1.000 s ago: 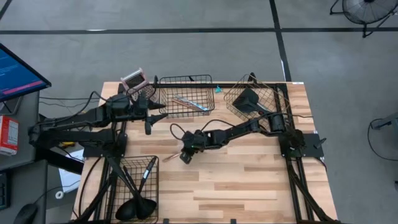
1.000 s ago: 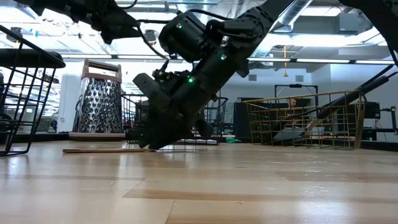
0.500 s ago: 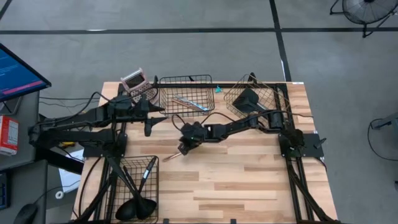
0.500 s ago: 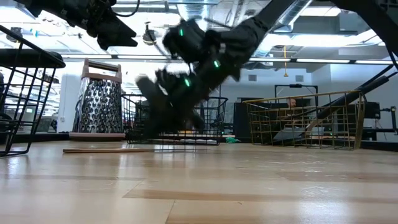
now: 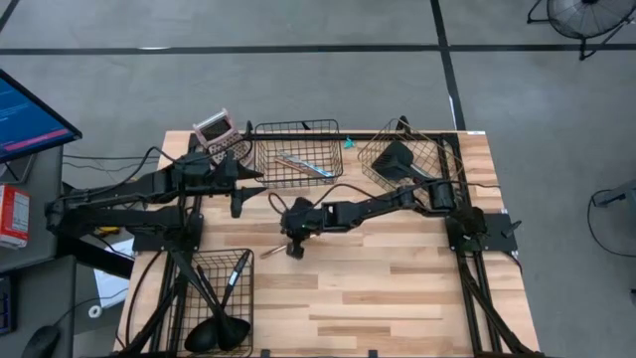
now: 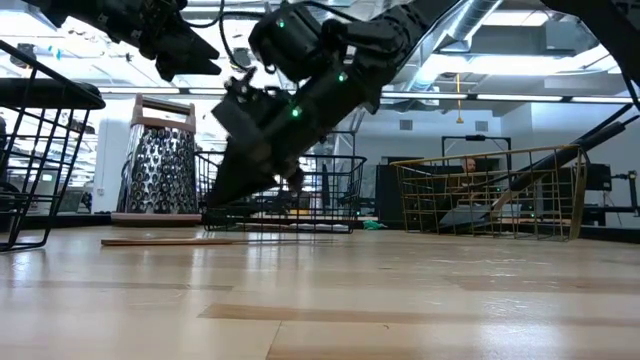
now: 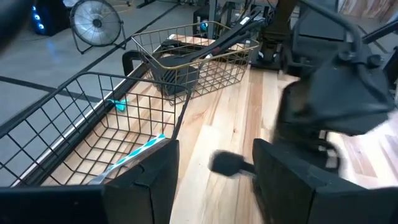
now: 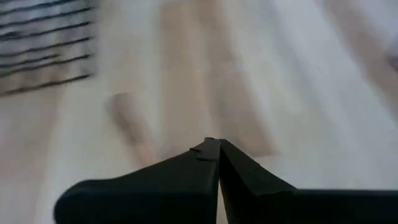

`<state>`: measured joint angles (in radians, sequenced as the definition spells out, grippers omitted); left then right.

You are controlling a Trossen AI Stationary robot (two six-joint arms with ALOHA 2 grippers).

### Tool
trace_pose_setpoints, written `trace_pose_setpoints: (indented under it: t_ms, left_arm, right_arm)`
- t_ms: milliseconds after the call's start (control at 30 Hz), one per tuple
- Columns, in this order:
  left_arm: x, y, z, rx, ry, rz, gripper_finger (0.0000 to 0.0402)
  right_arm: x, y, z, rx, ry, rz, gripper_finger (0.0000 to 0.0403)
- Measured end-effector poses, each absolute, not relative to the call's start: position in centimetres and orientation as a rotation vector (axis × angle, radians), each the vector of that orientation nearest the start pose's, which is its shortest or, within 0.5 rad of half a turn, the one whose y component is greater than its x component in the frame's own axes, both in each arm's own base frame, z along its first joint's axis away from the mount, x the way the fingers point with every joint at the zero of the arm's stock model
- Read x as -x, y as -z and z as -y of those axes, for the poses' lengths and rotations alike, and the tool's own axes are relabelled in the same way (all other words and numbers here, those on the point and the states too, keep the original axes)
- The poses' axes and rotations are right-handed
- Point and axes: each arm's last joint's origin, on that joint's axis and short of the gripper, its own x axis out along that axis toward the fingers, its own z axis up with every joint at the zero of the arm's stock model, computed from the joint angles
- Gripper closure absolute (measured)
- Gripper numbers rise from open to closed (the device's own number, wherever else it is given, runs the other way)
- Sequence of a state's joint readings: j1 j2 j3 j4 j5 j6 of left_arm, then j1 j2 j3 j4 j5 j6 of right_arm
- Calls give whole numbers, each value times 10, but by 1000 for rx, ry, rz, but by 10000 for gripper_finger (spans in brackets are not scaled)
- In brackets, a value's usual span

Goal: Pick & Place Kitchen Items
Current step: Put the brown knife into the top black wire basket

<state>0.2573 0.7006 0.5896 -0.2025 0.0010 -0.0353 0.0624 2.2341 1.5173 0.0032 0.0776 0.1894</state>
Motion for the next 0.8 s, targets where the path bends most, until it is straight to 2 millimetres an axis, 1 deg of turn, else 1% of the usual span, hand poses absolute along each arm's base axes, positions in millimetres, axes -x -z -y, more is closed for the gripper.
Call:
trace_pose_setpoints:
  t_ms: [67, 133, 200, 267, 300, 467, 633, 800]
  left_arm:
    - [-155, -276, -41, 75, -260, -307, 215]
    - [-155, -276, -41, 80, -260, -307, 215]
    - [-155, -276, -41, 82, -261, -306, 215]
    - [-155, -276, -41, 82, -261, -306, 215]
    - [-155, -276, -41, 82, -261, -306, 215]
    - [-155, -276, -41, 82, -261, -306, 215]
    - [-155, -276, -41, 82, -261, -306, 215]
    - [-155, -276, -41, 82, -261, -306, 215]
  right_arm:
    - [-480, -135, -36, -118, -12, -707, 401]
    - [-480, -136, -45, -122, -64, -707, 402]
    - [-480, -129, -55, -115, -86, -710, 402]
    - [-479, -122, -58, -109, -87, -737, 402]
    - [-481, -119, -60, -112, -90, -717, 402]
    - [-485, -98, -58, -177, -59, -727, 402]
    - [-488, -94, -48, -263, -4, -705, 403]
    - [-489, -94, -39, -291, 64, -697, 403]
